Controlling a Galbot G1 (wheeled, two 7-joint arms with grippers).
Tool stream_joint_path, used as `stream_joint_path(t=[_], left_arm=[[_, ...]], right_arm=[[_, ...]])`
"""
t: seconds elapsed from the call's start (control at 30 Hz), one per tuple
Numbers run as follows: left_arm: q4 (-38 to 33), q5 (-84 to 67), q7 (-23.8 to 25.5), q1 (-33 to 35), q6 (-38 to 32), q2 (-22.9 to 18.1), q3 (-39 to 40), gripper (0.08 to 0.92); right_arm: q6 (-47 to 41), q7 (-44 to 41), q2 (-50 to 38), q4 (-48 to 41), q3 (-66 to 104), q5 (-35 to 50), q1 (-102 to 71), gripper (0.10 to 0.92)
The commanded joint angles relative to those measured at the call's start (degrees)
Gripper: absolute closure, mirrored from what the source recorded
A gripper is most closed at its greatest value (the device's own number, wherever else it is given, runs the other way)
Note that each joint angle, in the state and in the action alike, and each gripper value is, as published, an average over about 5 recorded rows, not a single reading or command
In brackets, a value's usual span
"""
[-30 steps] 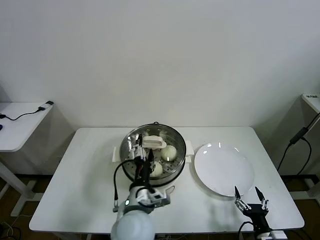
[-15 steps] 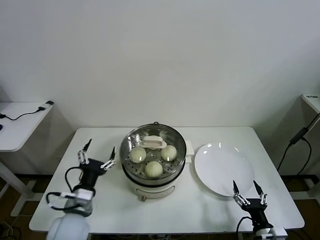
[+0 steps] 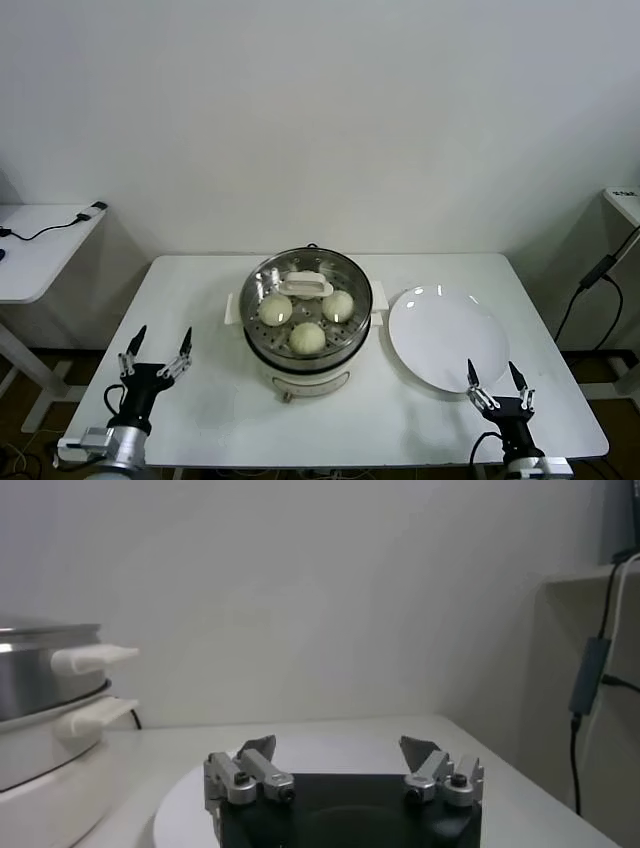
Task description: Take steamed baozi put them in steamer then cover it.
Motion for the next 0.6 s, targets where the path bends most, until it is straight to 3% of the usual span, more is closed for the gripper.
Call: stream_joint_path(t=[0.03, 0.6], left_arm=[[5.54, -9.34, 1.14, 2.68, -7.34, 0.74, -2.04, 0.177], [4.91, -8.32, 1.42, 2.94, -7.55, 0.49, -1.87, 0.177]], right_arm=[[0.79, 0.91, 0.56, -0.59, -0.19, 0.24, -0.01, 0.203], [1.03, 0.76, 0.92, -0.78, -0.18, 0.52, -0.66, 0.203]])
